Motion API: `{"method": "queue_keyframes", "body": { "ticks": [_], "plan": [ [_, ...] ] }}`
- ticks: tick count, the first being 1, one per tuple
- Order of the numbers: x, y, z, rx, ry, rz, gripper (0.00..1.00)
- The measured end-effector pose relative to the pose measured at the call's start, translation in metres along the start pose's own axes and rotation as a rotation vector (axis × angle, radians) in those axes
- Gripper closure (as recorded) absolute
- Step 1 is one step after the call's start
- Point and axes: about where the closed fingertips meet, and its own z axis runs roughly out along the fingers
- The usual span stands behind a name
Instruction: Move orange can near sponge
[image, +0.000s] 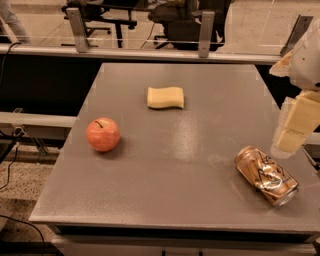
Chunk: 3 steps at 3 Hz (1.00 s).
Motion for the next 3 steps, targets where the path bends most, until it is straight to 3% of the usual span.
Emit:
{"method": "queue_keyframes", "body": {
  "ticks": [1, 2, 3],
  "plan": [
    [-0.005, 0.008, 0.003, -0.028, 0.032, 0.053, 0.00],
    [-0.007, 0.017, 0.008, -0.040, 0.068, 0.159, 0.00],
    [0.004, 0.020, 0.017, -0.017, 0.126, 0.276, 0.00]
  ]
}}
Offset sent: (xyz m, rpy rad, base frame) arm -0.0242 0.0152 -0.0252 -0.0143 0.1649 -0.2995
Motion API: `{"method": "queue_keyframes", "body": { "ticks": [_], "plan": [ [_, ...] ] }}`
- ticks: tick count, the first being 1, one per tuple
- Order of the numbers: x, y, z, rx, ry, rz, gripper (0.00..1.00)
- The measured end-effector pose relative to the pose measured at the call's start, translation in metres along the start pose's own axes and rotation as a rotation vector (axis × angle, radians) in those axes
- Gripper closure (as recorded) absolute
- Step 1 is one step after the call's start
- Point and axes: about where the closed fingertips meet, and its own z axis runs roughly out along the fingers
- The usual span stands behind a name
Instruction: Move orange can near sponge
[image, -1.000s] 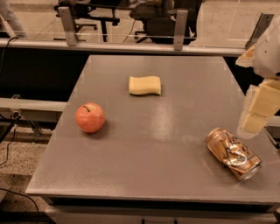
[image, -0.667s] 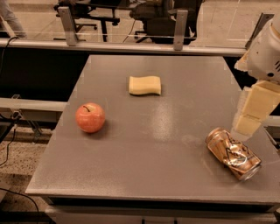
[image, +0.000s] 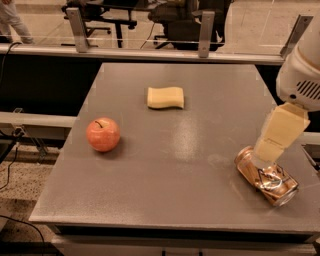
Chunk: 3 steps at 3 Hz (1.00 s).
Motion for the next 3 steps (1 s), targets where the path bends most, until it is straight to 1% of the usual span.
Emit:
{"method": "queue_keyframes", "body": {
  "ticks": [1, 2, 3],
  "plan": [
    [0.016, -0.001, 0.018, 0.008, 0.048, 0.106, 0.00],
    [0.031, 0.001, 0.037, -0.018, 0.086, 0.178, 0.00],
    [0.043, 0.009, 0.056, -0.063, 0.110, 0.231, 0.00]
  ]
}}
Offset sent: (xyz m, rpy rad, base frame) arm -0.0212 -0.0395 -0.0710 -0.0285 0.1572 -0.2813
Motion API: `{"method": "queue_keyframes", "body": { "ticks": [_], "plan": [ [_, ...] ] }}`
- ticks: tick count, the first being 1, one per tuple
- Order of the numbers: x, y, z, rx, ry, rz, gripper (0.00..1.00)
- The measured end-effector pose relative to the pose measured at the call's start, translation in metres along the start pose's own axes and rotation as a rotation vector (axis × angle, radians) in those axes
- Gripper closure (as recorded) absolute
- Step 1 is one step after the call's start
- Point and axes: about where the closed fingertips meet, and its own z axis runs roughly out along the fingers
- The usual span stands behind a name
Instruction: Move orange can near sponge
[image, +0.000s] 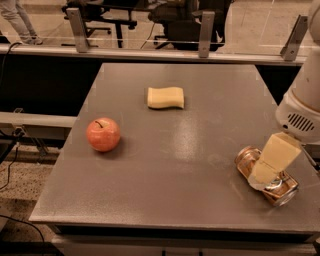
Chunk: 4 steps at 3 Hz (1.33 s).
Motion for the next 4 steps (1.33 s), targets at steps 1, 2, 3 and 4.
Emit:
{"method": "queue_keyframes", "body": {
  "ticks": [1, 2, 3, 4],
  "plan": [
    [0.010, 0.009, 0.022, -0.046, 0.028, 0.040, 0.00],
    [0.016, 0.012, 0.031, -0.057, 0.043, 0.052, 0.00],
    [0.020, 0.013, 0.037, -0.060, 0.051, 0.052, 0.17],
    [0.021, 0.012, 0.041, -0.060, 0.060, 0.044, 0.39]
  ]
}}
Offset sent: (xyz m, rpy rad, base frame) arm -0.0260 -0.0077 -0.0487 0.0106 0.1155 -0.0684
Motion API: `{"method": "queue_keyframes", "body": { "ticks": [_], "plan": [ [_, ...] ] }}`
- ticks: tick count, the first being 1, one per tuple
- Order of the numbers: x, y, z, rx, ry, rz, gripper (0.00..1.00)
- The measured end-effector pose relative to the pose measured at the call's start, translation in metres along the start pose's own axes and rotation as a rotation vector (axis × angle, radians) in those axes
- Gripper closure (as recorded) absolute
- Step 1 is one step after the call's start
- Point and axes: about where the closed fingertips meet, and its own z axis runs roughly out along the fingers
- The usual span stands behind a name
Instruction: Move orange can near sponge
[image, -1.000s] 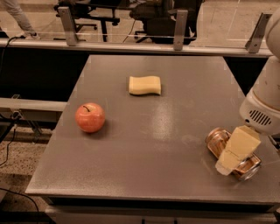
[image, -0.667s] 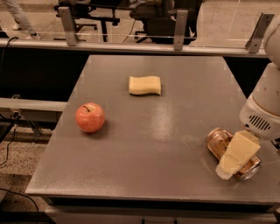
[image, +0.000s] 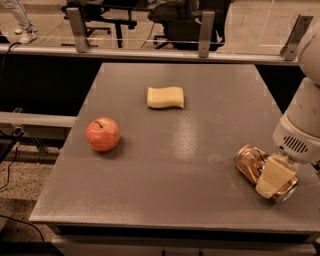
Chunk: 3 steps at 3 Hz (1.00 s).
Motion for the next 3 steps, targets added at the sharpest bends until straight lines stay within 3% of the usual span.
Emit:
{"method": "queue_keyframes", "body": {
  "ticks": [2, 3],
  "plan": [
    [-0.016, -0.006, -0.011, 0.025, -0.001, -0.048, 0.87],
    [-0.050, -0.020, -0.025, 0.043, -0.019, -0.113, 1.00]
  ]
}}
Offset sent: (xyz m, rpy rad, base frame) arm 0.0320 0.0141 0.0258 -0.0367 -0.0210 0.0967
